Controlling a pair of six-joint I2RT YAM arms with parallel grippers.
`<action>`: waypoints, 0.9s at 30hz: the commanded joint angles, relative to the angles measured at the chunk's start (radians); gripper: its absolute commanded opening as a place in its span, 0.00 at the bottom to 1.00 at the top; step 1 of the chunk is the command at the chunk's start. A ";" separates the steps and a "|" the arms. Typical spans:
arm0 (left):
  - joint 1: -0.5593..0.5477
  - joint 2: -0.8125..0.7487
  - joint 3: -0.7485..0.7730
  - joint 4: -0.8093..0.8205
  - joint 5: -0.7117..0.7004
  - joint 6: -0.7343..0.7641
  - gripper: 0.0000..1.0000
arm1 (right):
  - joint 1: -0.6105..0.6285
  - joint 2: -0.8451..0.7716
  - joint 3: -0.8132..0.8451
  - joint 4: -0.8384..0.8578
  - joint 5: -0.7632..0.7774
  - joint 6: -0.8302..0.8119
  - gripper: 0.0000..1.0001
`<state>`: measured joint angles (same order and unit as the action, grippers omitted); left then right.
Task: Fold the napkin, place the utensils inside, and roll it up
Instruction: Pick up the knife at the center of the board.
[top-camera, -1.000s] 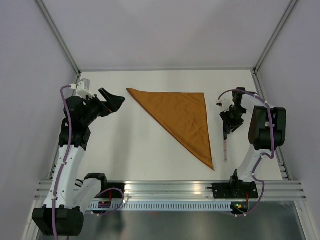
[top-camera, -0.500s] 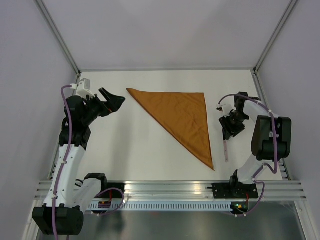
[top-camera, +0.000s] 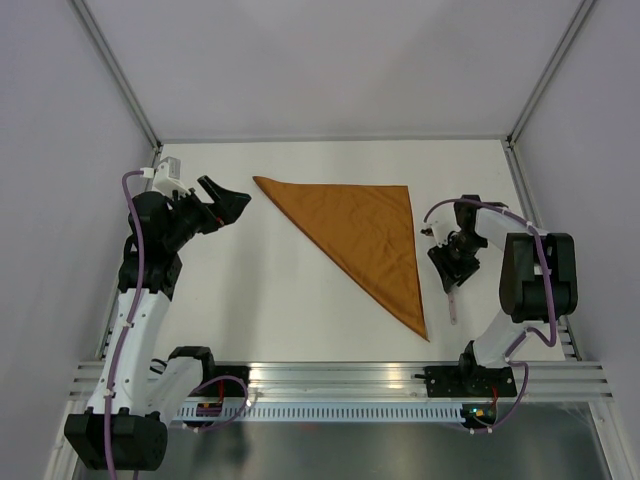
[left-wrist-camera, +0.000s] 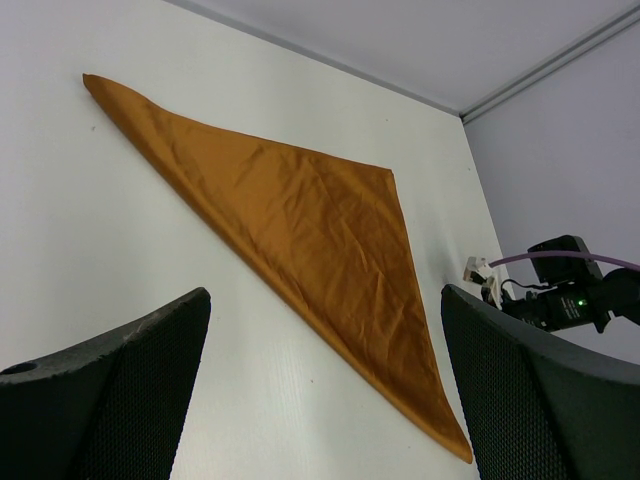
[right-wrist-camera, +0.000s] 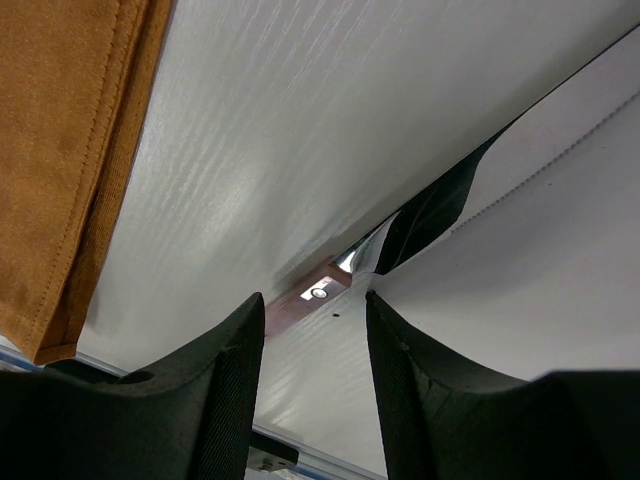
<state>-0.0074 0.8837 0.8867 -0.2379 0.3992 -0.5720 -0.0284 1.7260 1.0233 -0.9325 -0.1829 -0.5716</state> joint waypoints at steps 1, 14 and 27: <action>0.004 -0.005 0.017 0.006 0.004 -0.017 1.00 | 0.001 -0.026 -0.011 0.029 0.037 0.024 0.51; 0.004 0.011 0.018 0.011 0.004 -0.020 1.00 | 0.053 -0.011 -0.084 0.101 0.137 0.024 0.31; 0.004 0.024 0.037 0.008 0.006 -0.012 1.00 | 0.056 -0.009 0.037 0.112 0.135 0.068 0.00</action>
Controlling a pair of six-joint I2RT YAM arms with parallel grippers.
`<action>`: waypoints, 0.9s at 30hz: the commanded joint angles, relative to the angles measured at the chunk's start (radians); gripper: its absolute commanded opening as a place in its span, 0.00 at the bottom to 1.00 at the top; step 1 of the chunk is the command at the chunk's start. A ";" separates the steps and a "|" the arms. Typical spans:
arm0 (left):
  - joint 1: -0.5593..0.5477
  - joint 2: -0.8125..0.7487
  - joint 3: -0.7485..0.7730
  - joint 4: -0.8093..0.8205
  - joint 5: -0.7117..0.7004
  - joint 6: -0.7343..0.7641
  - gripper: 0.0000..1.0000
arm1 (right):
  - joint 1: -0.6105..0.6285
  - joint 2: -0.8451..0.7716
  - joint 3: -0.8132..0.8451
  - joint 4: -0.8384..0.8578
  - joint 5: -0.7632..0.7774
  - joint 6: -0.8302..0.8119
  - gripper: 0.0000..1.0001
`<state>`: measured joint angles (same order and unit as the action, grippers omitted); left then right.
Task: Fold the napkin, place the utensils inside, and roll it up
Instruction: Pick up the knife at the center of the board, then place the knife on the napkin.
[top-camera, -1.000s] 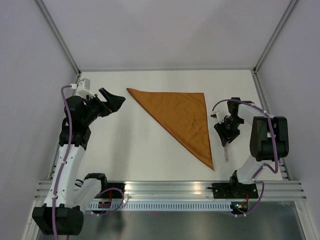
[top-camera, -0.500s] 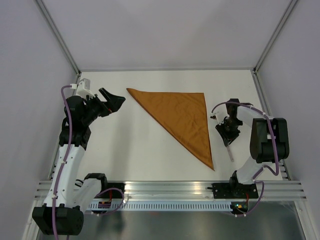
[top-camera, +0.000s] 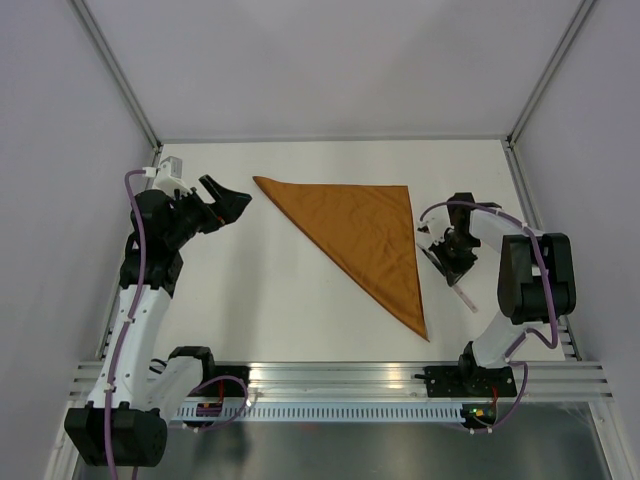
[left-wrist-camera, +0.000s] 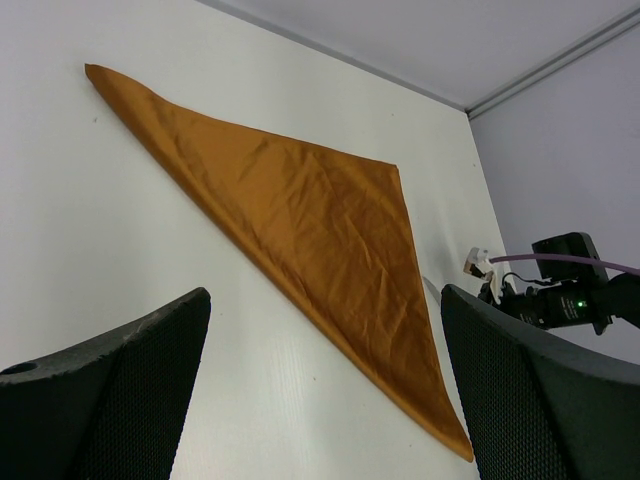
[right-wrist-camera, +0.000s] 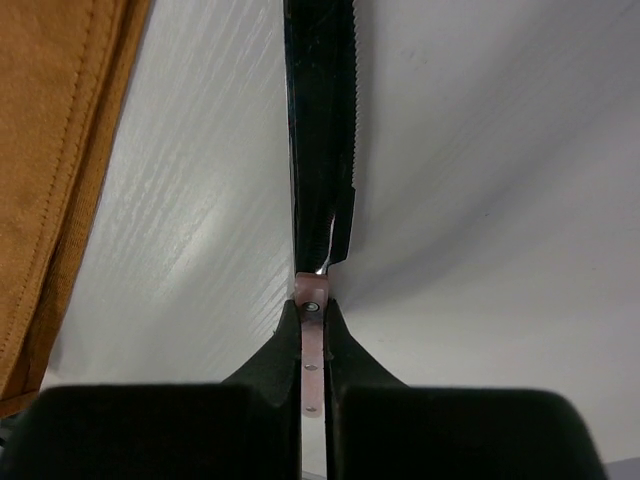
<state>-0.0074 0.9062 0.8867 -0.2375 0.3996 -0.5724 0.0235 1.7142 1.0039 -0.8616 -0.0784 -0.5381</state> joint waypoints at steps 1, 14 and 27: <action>0.004 0.005 0.037 0.007 0.005 -0.012 1.00 | 0.004 -0.005 0.068 0.030 0.026 0.036 0.00; 0.001 0.031 0.067 0.007 0.013 -0.027 1.00 | 0.061 0.056 0.409 -0.194 -0.093 0.092 0.00; -0.005 0.017 0.129 -0.040 0.022 -0.044 1.00 | 0.446 0.364 0.801 -0.227 -0.194 0.305 0.00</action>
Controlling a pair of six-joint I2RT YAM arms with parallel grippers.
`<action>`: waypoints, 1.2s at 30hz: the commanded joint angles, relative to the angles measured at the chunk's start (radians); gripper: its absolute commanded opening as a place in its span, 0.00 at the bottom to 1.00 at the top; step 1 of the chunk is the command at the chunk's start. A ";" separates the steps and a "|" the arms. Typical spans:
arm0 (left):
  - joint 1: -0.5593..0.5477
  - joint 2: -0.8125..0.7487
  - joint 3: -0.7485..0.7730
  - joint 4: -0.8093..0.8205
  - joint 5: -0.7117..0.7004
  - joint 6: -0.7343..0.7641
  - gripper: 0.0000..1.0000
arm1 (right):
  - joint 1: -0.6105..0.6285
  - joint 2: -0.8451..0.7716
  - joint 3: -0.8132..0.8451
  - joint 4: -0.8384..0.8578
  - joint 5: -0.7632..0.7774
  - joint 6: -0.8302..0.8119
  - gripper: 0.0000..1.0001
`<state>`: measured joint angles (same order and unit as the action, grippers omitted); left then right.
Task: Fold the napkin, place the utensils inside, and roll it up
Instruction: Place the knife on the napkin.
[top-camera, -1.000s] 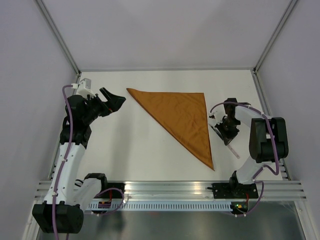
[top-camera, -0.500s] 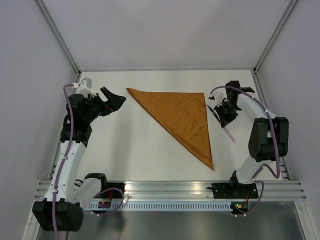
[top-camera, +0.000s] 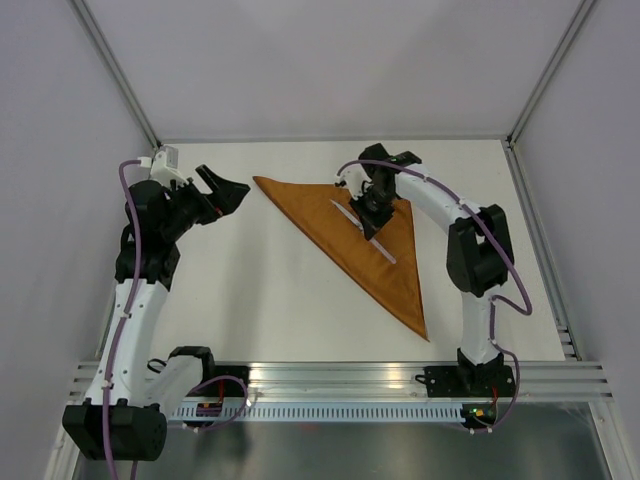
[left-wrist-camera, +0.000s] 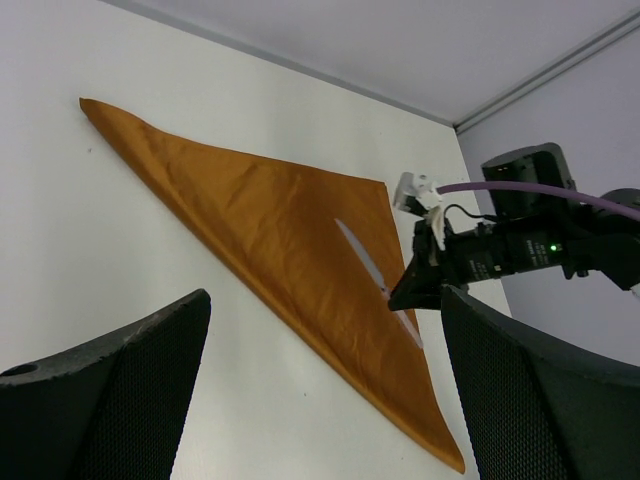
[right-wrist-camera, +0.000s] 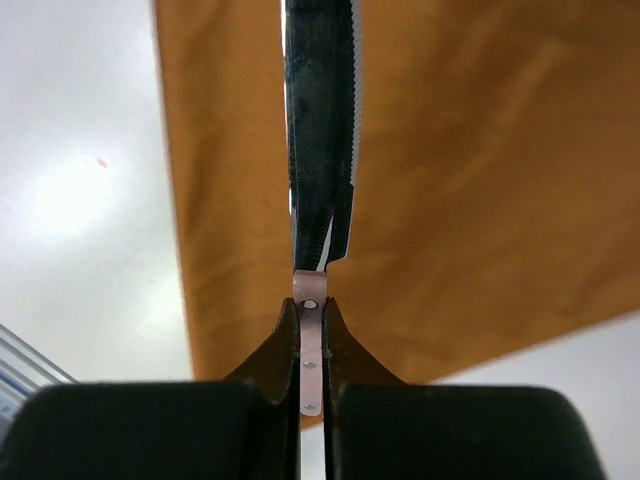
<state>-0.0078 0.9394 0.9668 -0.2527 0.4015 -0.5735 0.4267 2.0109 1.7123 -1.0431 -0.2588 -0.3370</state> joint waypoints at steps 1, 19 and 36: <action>-0.004 -0.017 0.055 -0.034 0.014 -0.042 1.00 | 0.055 0.090 0.145 -0.051 -0.029 0.128 0.00; -0.006 -0.025 0.079 -0.099 -0.013 -0.025 1.00 | 0.153 0.321 0.366 -0.078 -0.097 0.277 0.00; -0.006 -0.021 0.075 -0.103 -0.013 -0.014 1.00 | 0.164 0.397 0.402 -0.060 -0.065 0.299 0.00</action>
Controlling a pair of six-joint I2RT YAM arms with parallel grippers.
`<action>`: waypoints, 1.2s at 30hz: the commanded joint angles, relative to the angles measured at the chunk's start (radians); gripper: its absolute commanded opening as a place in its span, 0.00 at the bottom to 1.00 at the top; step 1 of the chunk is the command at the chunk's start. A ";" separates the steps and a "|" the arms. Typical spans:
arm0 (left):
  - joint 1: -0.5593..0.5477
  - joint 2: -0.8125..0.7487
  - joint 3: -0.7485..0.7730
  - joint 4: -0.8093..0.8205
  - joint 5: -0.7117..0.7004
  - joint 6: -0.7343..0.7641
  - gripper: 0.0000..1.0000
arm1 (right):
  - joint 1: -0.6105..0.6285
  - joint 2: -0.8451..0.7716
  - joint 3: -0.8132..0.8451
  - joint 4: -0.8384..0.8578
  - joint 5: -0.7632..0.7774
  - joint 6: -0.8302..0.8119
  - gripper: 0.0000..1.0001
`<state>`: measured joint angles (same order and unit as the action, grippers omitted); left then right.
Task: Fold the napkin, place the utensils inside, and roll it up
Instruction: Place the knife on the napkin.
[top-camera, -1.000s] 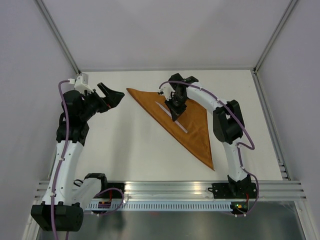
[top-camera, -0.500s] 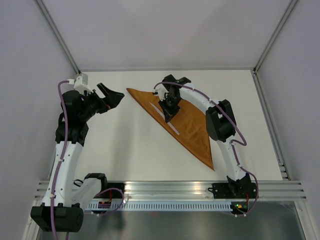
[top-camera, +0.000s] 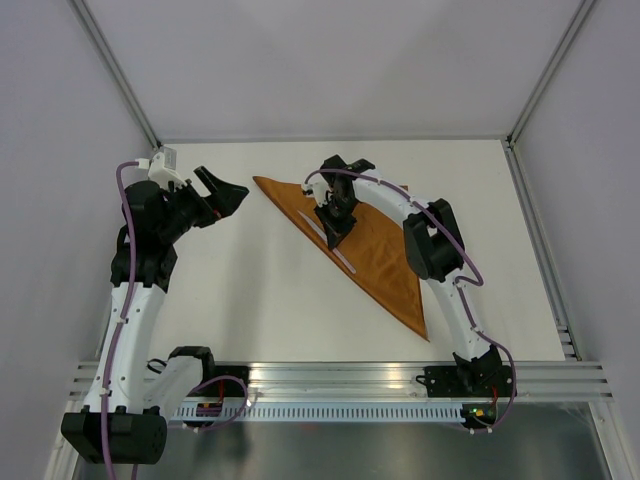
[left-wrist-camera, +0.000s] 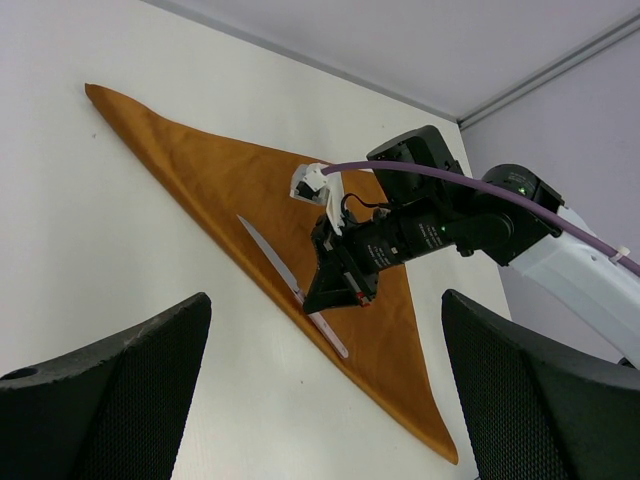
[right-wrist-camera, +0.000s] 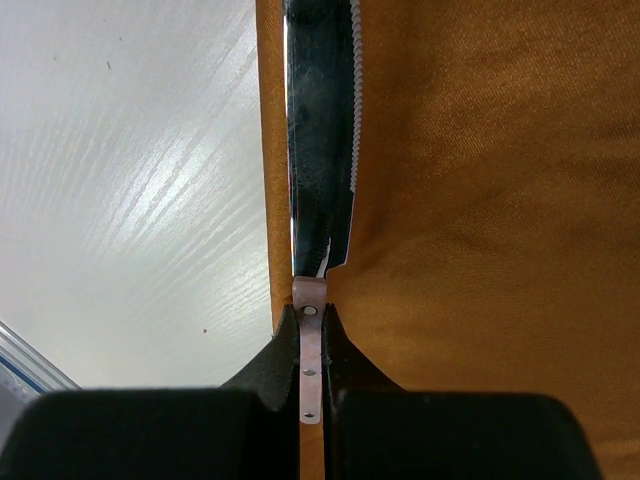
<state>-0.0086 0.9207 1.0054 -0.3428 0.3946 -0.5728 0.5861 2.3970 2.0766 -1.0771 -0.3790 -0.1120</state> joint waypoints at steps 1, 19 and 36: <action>-0.005 -0.003 0.036 -0.013 -0.007 -0.015 1.00 | 0.006 0.016 0.037 -0.026 0.060 0.075 0.00; -0.005 -0.013 0.018 -0.013 -0.020 0.007 1.00 | 0.012 0.045 0.045 -0.018 0.083 0.072 0.02; -0.005 -0.014 0.021 -0.019 -0.017 0.027 1.00 | 0.015 0.024 0.082 -0.038 0.063 0.074 0.38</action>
<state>-0.0086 0.9207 1.0054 -0.3450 0.3832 -0.5716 0.5938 2.4275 2.1136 -1.0729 -0.3618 -0.1024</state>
